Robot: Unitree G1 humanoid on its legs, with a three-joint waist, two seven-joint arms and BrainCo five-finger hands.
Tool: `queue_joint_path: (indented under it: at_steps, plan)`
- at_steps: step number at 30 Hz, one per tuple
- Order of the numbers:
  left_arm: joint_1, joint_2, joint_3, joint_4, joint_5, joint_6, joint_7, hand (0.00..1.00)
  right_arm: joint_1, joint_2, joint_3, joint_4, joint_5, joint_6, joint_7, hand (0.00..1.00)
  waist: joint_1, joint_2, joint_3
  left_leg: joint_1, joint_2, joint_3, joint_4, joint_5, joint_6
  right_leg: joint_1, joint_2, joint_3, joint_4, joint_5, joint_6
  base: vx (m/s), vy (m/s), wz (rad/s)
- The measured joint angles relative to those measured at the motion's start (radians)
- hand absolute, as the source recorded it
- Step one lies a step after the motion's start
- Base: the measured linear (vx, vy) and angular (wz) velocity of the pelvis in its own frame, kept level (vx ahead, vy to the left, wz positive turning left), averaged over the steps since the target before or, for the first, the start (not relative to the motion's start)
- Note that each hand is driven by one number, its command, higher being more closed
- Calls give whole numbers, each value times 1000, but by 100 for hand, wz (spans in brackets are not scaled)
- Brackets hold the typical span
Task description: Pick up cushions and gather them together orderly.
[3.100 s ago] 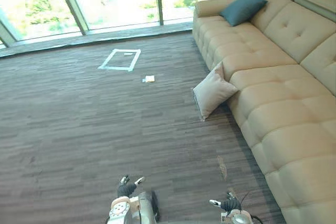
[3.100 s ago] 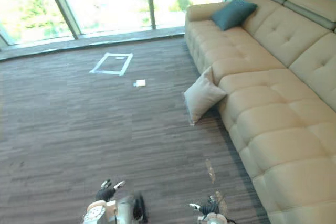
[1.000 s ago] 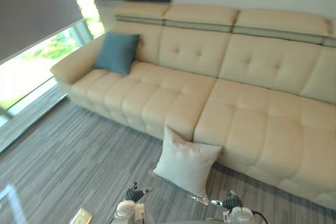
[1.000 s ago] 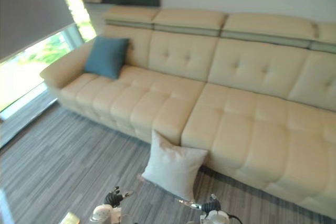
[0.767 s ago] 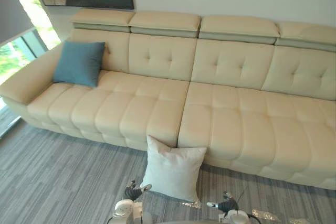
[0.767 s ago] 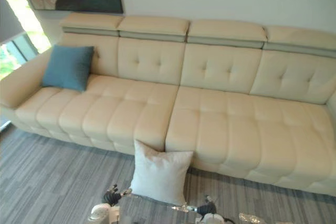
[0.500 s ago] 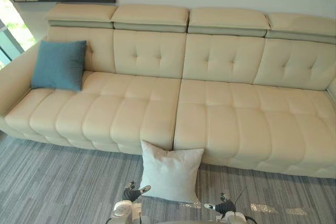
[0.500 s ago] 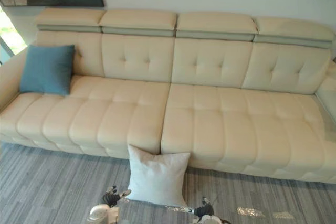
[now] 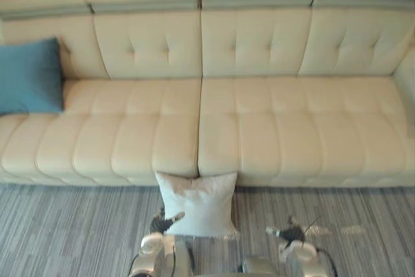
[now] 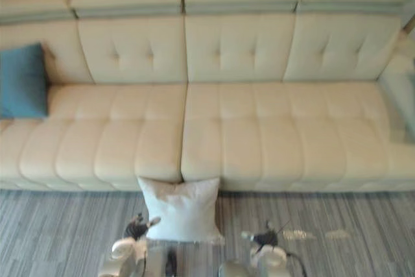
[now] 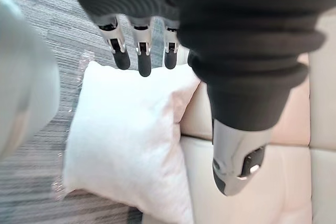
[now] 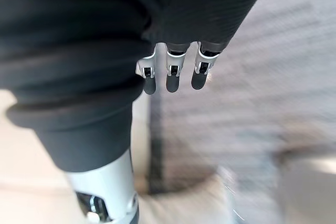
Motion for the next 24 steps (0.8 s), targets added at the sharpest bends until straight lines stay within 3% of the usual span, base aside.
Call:
queue_joint_path:
  at_steps: [1,4,8,9,10,11,13,14,16,18,21,24]
  plan:
    - [-21,6,5,-24,-19,0,7,0,-14,-6,9,-32,9,-2,-7,0,0,-2,8,-49,12,-2,55,-10,2,-12,8,-13,3,-8,7,-23,-159,-7]
    - [-42,-6,38,-83,-59,-13,28,0,-58,-7,16,-98,27,-2,-18,0,1,24,31,-102,52,-16,141,-12,1,-38,31,-47,37,-7,6,-16,-61,-14]
    - [-63,-12,40,-135,-96,-21,46,0,-54,-7,16,-138,40,-3,-41,0,-1,9,41,-107,47,-44,156,-12,1,-49,24,-81,115,-7,5,50,-114,31]
    - [-73,-11,42,-148,-98,-21,51,0,-60,-6,15,-139,40,-3,-46,0,-1,0,46,-112,42,-60,160,-13,1,-86,23,-99,193,16,-19,48,-175,35]
    - [-86,-21,62,-159,-101,-21,57,0,-72,-7,14,-140,41,-2,-48,0,3,8,64,-122,54,-72,178,-19,-3,-169,23,-108,306,23,-52,17,-180,19]
    - [-95,-28,84,-159,-106,-22,65,0,-95,-7,15,-143,42,-3,-48,0,4,6,71,-136,62,-80,206,-30,-10,-220,21,-107,328,-49,-71,-19,-188,-2]
    - [-121,-31,122,-159,-117,-22,72,0,-135,-12,15,-152,44,-12,-54,0,6,1,86,-199,76,-91,323,-64,-41,-267,-24,-92,197,-76,-66,-29,-203,6]
    - [-141,-32,128,-158,-119,-22,72,0,-153,-22,14,-157,59,-12,-56,0,3,22,100,-250,90,-139,404,-95,-70,-278,-6,-127,242,-138,-86,-33,-217,15]
    - [-167,-35,130,-159,-127,-20,74,0,-173,-21,14,-159,62,-11,-56,0,4,31,116,-303,111,-182,440,-120,-105,-337,20,-167,310,-143,-85,-70,-217,14]
    - [-198,-44,138,-159,-135,-19,80,0,-175,-19,11,-177,69,-10,-62,0,0,12,137,-339,116,-220,447,-135,-117,-381,27,-198,361,-147,-78,-88,-183,29]
    - [-217,-45,148,-162,-136,-19,86,0,-175,-16,-17,-177,81,-10,-77,0,0,4,143,-383,124,-243,450,-160,-143,-428,30,-225,391,-159,-74,-108,-100,16]
    - [-217,-42,159,-186,-135,-19,92,0,-174,-16,-26,-178,81,-9,-80,0,1,4,148,-410,127,-243,455,-223,-164,-448,26,-238,396,-207,-117,-122,2,10]
